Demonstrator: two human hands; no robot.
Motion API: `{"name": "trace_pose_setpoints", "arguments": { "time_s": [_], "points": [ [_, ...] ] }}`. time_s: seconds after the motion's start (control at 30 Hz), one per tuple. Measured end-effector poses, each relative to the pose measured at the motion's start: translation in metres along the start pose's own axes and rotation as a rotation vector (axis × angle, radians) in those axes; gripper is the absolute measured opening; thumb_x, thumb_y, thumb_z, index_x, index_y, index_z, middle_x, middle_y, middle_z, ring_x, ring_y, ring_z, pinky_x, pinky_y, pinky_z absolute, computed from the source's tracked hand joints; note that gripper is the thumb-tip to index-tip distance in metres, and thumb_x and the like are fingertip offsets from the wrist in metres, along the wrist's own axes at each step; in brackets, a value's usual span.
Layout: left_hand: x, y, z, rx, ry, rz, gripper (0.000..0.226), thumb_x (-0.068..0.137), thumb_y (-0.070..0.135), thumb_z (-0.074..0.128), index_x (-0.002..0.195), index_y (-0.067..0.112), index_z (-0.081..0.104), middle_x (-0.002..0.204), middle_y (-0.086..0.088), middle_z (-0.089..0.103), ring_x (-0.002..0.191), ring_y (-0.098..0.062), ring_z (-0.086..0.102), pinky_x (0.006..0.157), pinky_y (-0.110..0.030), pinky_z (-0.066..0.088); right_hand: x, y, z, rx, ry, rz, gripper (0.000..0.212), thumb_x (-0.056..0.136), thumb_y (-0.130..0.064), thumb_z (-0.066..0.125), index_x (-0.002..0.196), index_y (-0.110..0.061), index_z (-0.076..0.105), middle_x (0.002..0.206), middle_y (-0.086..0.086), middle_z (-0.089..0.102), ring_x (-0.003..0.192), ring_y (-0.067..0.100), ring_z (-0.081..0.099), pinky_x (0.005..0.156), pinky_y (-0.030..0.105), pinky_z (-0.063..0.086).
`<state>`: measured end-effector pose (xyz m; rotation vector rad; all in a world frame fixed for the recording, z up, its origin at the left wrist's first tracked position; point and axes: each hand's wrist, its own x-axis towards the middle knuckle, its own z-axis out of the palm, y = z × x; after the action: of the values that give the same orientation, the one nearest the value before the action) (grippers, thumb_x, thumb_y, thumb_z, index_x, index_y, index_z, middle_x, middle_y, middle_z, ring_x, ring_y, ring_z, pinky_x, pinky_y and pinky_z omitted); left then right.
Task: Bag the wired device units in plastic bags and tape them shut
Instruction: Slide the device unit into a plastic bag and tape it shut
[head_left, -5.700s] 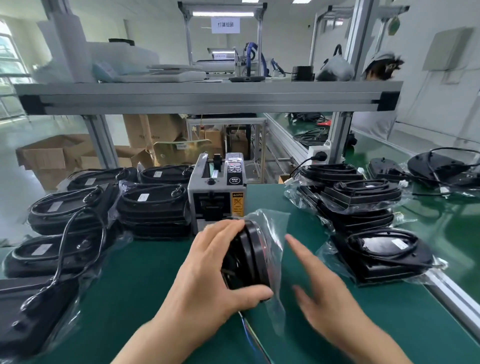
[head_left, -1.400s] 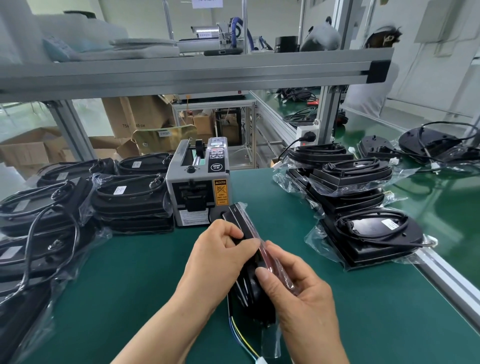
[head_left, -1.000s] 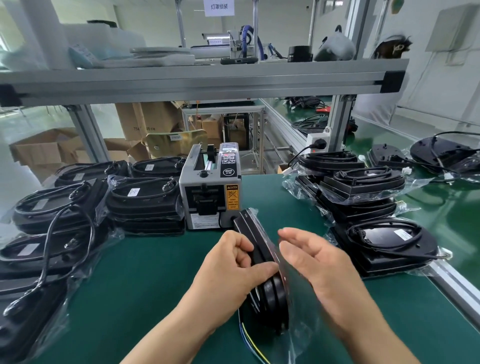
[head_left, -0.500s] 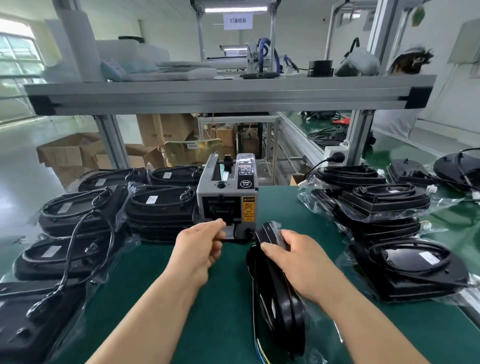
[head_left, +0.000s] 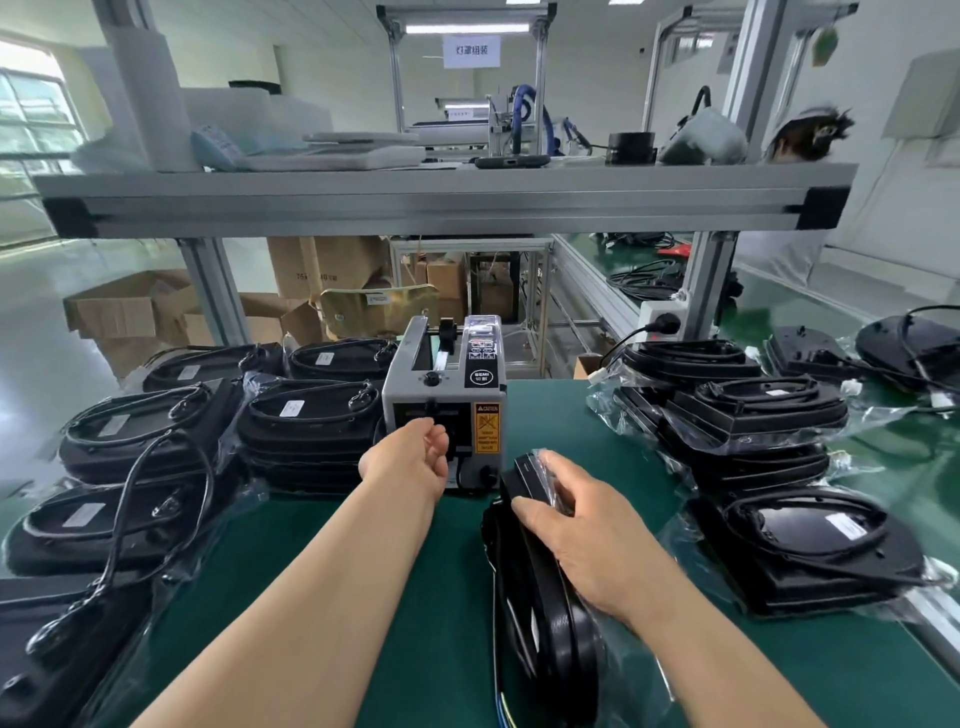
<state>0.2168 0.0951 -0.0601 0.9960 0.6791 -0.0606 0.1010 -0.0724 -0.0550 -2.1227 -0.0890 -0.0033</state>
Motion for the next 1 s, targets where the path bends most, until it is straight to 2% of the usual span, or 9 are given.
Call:
{"name": "trace_pose_setpoints", "arguments": {
  "time_s": [0.2,0.33,0.43,0.47,0.53,0.67,0.77,0.83,1.0],
  "points": [
    [-0.014,-0.002,-0.004,-0.078,0.053,0.155,0.019,0.088,0.007,0.062,0.072,0.015,0.054,0.053,0.005,0.054,0.040,-0.004,0.046,0.040,-0.017,0.034,0.001,0.007,-0.003,0.059,0.009,0.000,0.067,0.091,-0.041,0.066,0.151,-0.035,0.036,0.140,-0.019,0.053,0.112,-0.010,0.048,0.092,0.007,0.030],
    [-0.044,-0.005,-0.028,0.199,-0.302,0.254,0.022,0.090,0.012,0.066,0.070,0.019,0.059,0.054,0.007,0.052,0.042,-0.004,0.045,0.045,-0.018,0.040,0.004,0.010,-0.003,0.097,-0.005,0.013,0.063,0.087,-0.040,0.072,0.145,-0.039,0.046,0.099,-0.035,0.058,0.088,-0.025,0.055,0.075,-0.003,0.038],
    [-0.066,-0.009,-0.033,0.417,-0.565,0.223,0.028,0.091,0.016,0.066,0.063,0.020,0.063,0.058,0.004,0.053,0.047,-0.007,0.043,0.052,-0.022,0.038,0.006,0.009,-0.001,0.082,-0.025,0.007,0.047,0.086,-0.032,0.075,0.105,-0.071,0.056,0.092,-0.028,0.072,0.091,-0.007,0.066,0.085,0.014,0.048],
    [-0.070,-0.010,-0.032,0.469,-0.587,0.236,0.028,0.090,0.017,0.067,0.063,0.020,0.063,0.058,0.004,0.052,0.048,-0.007,0.042,0.053,-0.022,0.036,0.007,0.008,0.000,0.094,-0.044,-0.003,0.052,0.086,-0.030,0.075,0.090,-0.077,0.054,0.092,-0.031,0.071,0.090,-0.005,0.067,0.087,0.018,0.050],
    [-0.071,-0.008,-0.027,0.577,-0.576,0.303,0.027,0.089,0.017,0.070,0.062,0.018,0.061,0.056,0.004,0.048,0.047,-0.007,0.038,0.053,-0.022,0.033,0.006,0.007,0.001,0.123,-0.056,-0.009,0.055,0.086,-0.028,0.075,0.080,-0.078,0.053,0.094,-0.031,0.071,0.089,-0.003,0.069,0.091,0.025,0.053],
    [-0.065,-0.005,-0.019,0.725,-0.528,0.395,0.027,0.084,0.016,0.074,0.059,0.018,0.065,0.051,0.002,0.044,0.045,-0.009,0.034,0.049,-0.023,0.027,0.005,0.005,0.001,0.143,-0.042,0.010,0.051,0.084,-0.029,0.077,0.084,-0.075,0.056,0.096,-0.025,0.073,0.090,0.001,0.070,0.094,0.032,0.055],
    [-0.059,-0.007,-0.015,0.734,-0.509,0.389,0.026,0.083,0.015,0.075,0.059,0.016,0.066,0.051,0.000,0.044,0.045,-0.010,0.032,0.048,-0.023,0.026,0.005,0.005,0.002,0.132,-0.028,0.030,0.047,0.084,-0.031,0.077,0.121,-0.054,0.059,0.107,-0.017,0.073,0.099,0.004,0.068,0.101,0.033,0.051],
    [-0.055,-0.009,-0.014,0.719,-0.504,0.381,0.027,0.084,0.013,0.074,0.058,0.016,0.066,0.052,0.000,0.044,0.044,-0.009,0.033,0.047,-0.022,0.027,0.005,0.003,0.001,0.116,-0.038,0.029,0.059,0.084,-0.033,0.077,0.138,-0.040,0.053,0.111,-0.020,0.069,0.102,0.000,0.066,0.102,0.028,0.049],
    [-0.049,-0.013,-0.013,0.701,-0.505,0.388,0.024,0.084,0.012,0.074,0.062,0.014,0.066,0.051,0.000,0.045,0.044,-0.008,0.034,0.045,-0.019,0.029,0.005,0.004,0.000,0.099,-0.043,0.011,0.064,0.084,-0.035,0.077,0.142,-0.037,0.050,0.110,-0.023,0.065,0.101,-0.005,0.063,0.094,0.016,0.047]
  ]
}}
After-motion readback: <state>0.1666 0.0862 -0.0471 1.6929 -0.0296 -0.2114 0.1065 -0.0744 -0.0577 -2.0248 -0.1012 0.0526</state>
